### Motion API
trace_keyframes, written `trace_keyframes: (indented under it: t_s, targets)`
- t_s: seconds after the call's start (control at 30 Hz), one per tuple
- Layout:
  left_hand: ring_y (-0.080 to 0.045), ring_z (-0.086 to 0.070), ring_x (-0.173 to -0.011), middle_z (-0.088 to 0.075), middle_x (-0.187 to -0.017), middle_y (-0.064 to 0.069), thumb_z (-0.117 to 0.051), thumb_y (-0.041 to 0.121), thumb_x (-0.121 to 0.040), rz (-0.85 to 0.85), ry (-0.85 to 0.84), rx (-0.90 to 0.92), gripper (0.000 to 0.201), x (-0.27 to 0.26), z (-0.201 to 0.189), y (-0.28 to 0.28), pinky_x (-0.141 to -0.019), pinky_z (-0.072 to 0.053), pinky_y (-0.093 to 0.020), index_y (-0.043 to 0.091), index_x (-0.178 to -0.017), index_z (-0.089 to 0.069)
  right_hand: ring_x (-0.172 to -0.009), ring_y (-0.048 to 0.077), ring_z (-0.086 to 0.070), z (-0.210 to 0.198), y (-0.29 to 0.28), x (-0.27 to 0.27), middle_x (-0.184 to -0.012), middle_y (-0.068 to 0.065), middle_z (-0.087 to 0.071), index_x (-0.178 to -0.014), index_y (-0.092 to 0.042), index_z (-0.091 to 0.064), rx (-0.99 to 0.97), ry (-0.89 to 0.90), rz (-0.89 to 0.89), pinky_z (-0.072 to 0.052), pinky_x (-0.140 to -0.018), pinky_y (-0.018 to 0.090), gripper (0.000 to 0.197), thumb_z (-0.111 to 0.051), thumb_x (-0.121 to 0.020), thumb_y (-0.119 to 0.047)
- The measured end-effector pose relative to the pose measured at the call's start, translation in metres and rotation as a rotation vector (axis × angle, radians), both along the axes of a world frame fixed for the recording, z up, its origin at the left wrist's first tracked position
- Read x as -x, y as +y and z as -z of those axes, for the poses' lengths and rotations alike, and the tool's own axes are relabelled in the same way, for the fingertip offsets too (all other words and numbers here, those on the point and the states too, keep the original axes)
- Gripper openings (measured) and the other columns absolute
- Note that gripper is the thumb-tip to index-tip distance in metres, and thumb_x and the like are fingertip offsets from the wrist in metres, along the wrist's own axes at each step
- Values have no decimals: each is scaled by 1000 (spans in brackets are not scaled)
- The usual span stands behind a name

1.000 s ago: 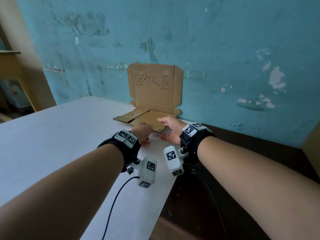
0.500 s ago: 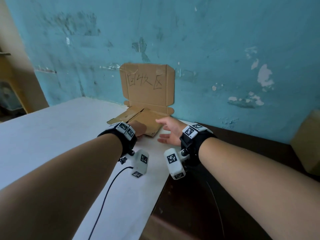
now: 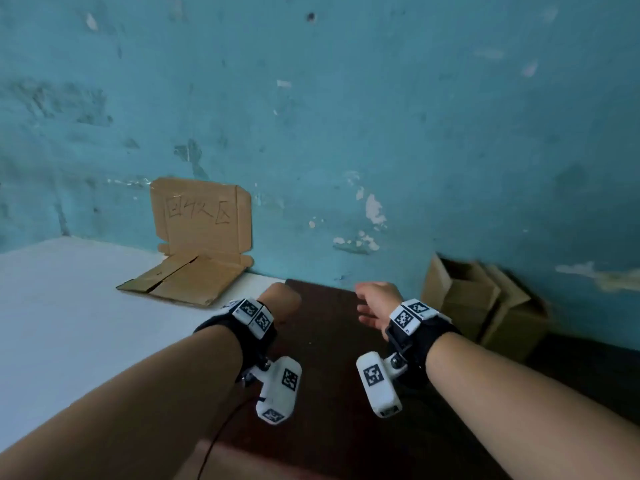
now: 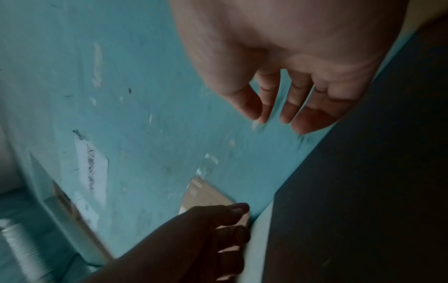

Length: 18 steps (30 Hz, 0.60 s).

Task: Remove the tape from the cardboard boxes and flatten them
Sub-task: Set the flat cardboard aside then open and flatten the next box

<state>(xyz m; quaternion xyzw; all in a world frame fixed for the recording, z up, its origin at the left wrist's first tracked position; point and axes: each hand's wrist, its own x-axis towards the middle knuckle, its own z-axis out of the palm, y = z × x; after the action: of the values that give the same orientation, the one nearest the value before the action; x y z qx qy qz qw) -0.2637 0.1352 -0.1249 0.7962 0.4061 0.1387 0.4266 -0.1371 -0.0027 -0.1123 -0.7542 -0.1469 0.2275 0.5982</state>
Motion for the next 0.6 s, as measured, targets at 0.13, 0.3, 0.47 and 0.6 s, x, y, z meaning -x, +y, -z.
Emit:
trace_keyframes:
  t_s: [0.13,0.3,0.47,0.6]
  targets:
    - [-11,-49,-58,-67,-124,-23,-48,7,-97,187,1,-37,36,-36,-8,-59,-31,-39,-10,-2,-129,-62,-65,15,-56,-13,-62,-32,-79,1,-57,-112,-15,-62,61,-116,97,-47,-52,28,17,-53,-98,-13]
    - [-13,-48,-56,-54,-70,0,-49,8,-95,273,29,-43,31,-64,-23,-108,-44,-42,-20,0,-118,-68,-93,27,-65,-21,-122,-79,-119,9,-62,-128,-22,-54,365,-630,175,-53,-77,34,44,-66,-86,-23]
    - [-10,-49,-57,-52,-71,5,-49,9,-95,303,-27,-84,13,-80,-17,-119,-42,-42,-14,18,-97,-58,-90,26,-66,-21,-149,-120,-138,9,-59,-157,-29,-26,614,-706,50,-49,-65,27,80,-68,-90,-32]
    - [-8,-50,-61,-52,-75,7,-51,10,-95,294,-11,-86,16,-80,-5,-111,-47,-44,-16,26,-94,-53,-100,29,-69,-10,-141,-131,-123,6,-68,-142,-26,-44,731,-787,20,-58,-84,37,62,-66,-89,-48]
